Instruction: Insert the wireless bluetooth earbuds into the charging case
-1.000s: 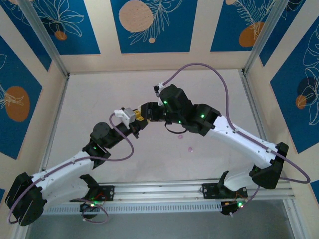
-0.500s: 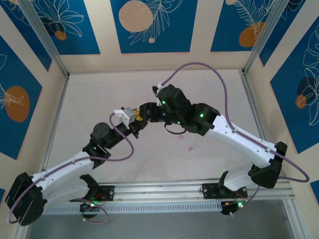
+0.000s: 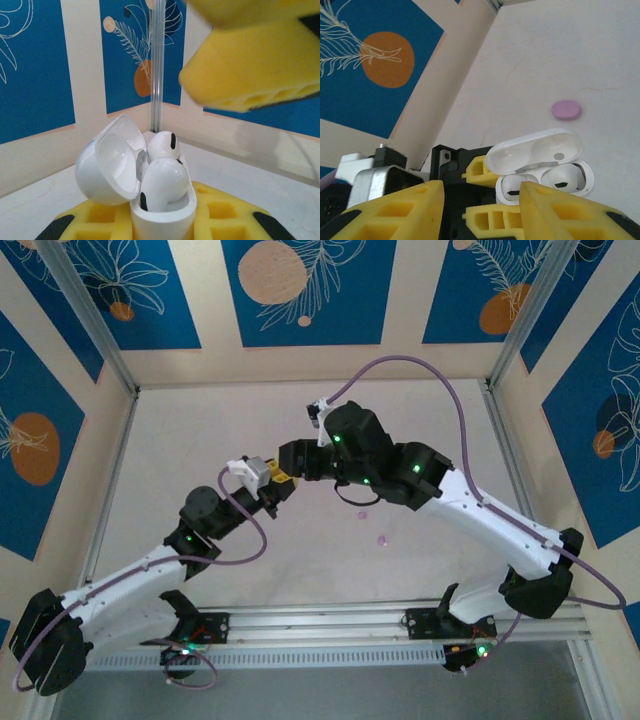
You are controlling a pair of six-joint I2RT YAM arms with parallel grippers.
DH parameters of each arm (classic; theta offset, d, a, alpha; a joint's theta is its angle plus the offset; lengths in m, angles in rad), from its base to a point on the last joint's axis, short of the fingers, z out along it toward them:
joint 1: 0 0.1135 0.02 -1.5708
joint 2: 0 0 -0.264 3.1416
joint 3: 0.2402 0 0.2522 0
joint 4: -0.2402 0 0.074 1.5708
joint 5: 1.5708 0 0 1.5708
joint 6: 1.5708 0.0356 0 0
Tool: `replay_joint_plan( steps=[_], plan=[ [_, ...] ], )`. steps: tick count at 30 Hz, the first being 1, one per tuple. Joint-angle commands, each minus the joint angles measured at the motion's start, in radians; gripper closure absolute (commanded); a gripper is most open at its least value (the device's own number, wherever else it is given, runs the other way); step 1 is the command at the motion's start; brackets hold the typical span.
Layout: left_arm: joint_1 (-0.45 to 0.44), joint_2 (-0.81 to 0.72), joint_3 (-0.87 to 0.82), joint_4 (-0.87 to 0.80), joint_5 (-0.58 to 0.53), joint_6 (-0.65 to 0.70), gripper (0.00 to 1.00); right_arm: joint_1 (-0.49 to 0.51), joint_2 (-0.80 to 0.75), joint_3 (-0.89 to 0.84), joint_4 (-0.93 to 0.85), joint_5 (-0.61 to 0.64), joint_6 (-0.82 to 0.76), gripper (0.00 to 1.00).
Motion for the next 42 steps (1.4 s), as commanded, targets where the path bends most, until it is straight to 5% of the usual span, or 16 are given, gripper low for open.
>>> replay_joint_plan(
  steps=[1,7,16,25,42],
  plan=[
    [-0.013,-0.036,-0.006,-0.022,0.031,0.027,0.83,-0.06,-0.04,0.039,-0.028,-0.042,-0.038,0.55],
    [-0.012,-0.095,-0.003,-0.132,0.109,0.087,0.83,-0.285,0.044,0.119,-0.17,-0.356,-0.057,0.55],
    [-0.011,-0.118,0.01,-0.176,0.157,0.104,0.82,-0.321,0.269,0.342,-0.382,-0.552,-0.181,0.51],
    [-0.013,-0.11,0.023,-0.173,0.152,0.107,0.82,-0.285,0.407,0.484,-0.532,-0.586,-0.266,0.51],
    [-0.013,-0.112,0.022,-0.163,0.127,0.095,0.82,-0.262,0.347,0.399,-0.54,-0.592,-0.285,0.51]
  ],
)
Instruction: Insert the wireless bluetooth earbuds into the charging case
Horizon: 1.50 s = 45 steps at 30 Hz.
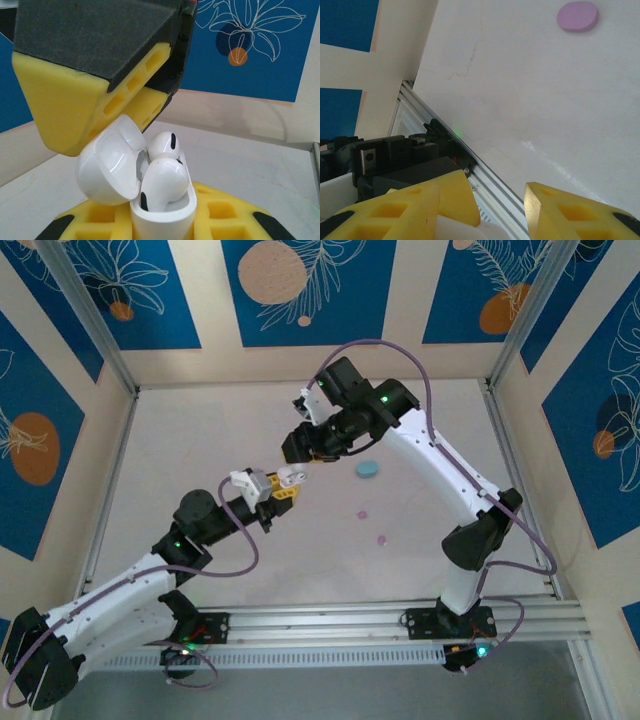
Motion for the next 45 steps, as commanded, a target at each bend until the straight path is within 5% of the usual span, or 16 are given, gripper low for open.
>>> replay_joint_plan(
  steps=[1,17,24,35,45],
  plan=[
    [-0.01,-0.007,0.023,0.028,-0.007,0.009,0.82,0.009,-0.057,-0.033,-0.014,-0.031,-0.005,0.52],
    [-0.012,0.008,0.035,0.033,-0.011,-0.005,0.82,0.008,-0.154,-0.163,0.035,-0.024,0.024,0.51],
    [-0.011,0.035,0.066,-0.021,-0.026,-0.03,0.82,-0.02,-0.238,-0.218,0.074,0.089,0.055,0.5],
    [-0.011,0.295,0.22,-0.144,-0.021,-0.178,0.83,-0.319,-0.704,-0.777,0.37,0.134,0.262,0.43],
    [-0.001,0.626,0.437,-0.26,0.011,-0.406,0.86,-0.522,-0.795,-0.915,0.325,-0.006,0.226,0.41]
  ],
)
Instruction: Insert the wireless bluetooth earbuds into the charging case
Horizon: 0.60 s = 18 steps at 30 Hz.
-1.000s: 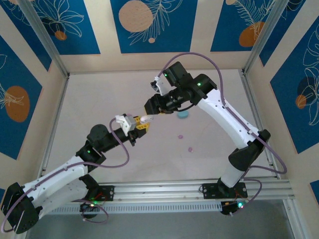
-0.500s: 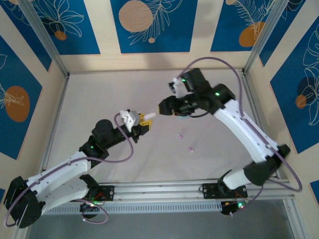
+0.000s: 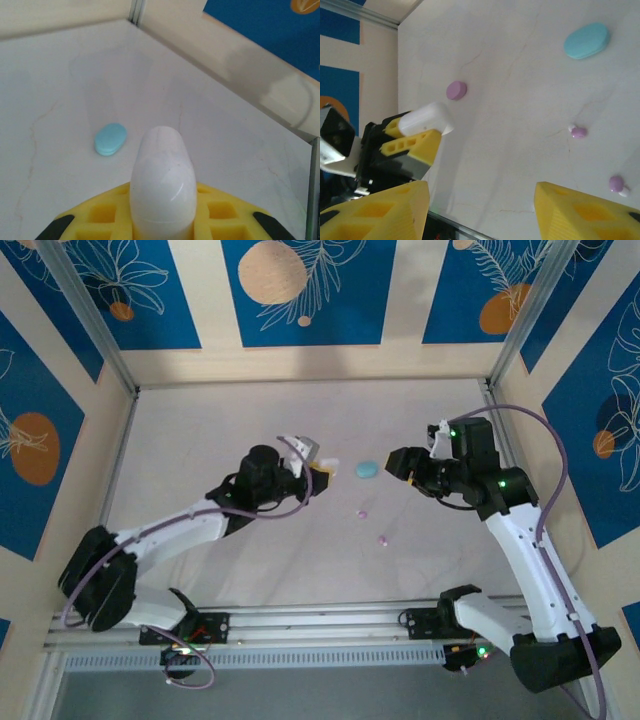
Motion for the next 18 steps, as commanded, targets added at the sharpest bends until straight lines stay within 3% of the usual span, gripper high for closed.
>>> replay_joint_plan(
  steps=[1,6,18],
  plan=[
    [0.008,0.088,0.078,-0.05,0.035,-0.131,0.86,-0.038,-0.018,-0.027,-0.008,-0.085,-0.017,0.41],
    [0.042,0.234,0.167,-0.118,0.064,-0.266,0.87,-0.08,-0.033,-0.072,-0.007,-0.129,-0.032,0.41],
    [0.076,0.577,0.447,-0.281,0.12,-0.41,0.85,-0.112,-0.04,-0.129,-0.018,-0.178,-0.026,0.41]
  ],
)
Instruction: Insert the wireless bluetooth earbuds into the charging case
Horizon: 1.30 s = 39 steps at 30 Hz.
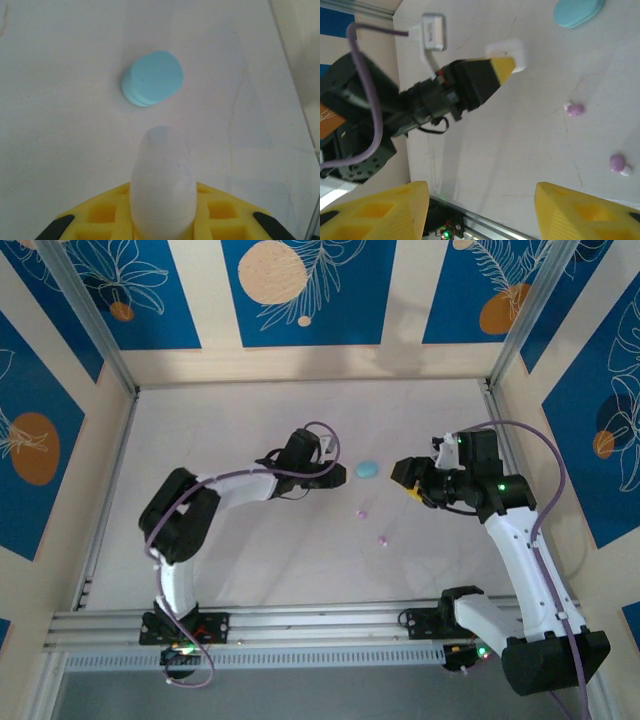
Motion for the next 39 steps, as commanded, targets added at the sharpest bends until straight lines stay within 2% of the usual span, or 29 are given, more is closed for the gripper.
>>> replay_joint_plan(
  steps=[1,8,16,21,23,24,33,39],
  plan=[
    [0.014,0.074,0.113,-0.098,0.033,-0.047,0.85,-0.006,-0.019,-0.023,-0.015,-0.04,-0.003,0.41],
    [0.021,0.206,0.28,-0.236,0.01,-0.074,0.81,-0.006,-0.019,-0.046,0.006,-0.048,0.017,0.41],
    [0.034,0.282,0.36,-0.27,0.016,-0.1,0.78,-0.007,-0.007,-0.039,0.009,-0.047,0.018,0.41],
    [0.04,0.29,0.367,-0.285,-0.002,-0.106,0.67,-0.009,-0.006,-0.046,0.011,-0.046,0.022,0.41],
    [0.041,0.289,0.374,-0.304,-0.015,-0.099,0.56,-0.008,-0.006,-0.05,0.013,-0.047,0.023,0.41],
    [0.042,0.288,0.377,-0.315,-0.023,-0.093,0.54,-0.008,-0.005,-0.051,0.013,-0.046,0.025,0.41],
    [0.053,0.254,0.421,-0.444,-0.126,0.01,0.45,-0.008,-0.006,-0.049,0.016,-0.046,0.022,0.41],
    [0.056,0.173,0.42,-0.527,-0.217,0.115,0.4,-0.009,-0.005,-0.051,0.018,-0.042,0.019,0.41]
  ],
)
